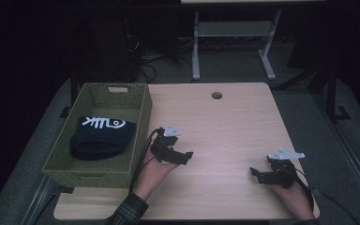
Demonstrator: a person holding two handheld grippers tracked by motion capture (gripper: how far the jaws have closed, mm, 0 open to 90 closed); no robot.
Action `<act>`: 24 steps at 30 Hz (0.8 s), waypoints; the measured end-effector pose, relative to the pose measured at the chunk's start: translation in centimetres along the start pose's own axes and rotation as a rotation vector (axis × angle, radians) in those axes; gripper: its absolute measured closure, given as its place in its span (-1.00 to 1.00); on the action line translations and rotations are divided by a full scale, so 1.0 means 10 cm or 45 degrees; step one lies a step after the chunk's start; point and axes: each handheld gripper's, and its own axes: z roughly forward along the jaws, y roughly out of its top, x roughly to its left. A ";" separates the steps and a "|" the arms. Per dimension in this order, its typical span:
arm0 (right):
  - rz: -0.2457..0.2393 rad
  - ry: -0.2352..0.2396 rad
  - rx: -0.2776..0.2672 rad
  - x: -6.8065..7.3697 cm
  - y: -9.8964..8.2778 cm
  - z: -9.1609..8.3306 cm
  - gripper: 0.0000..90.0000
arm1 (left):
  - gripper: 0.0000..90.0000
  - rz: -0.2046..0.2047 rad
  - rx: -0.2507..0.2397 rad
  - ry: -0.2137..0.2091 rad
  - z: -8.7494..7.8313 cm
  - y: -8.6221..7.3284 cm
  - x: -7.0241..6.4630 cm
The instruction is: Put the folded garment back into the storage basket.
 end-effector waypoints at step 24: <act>0.000 0.001 0.001 0.00 0.00 0.00 -0.68 | -0.72 0.085 0.011 0.044 0.47 -0.43 -0.07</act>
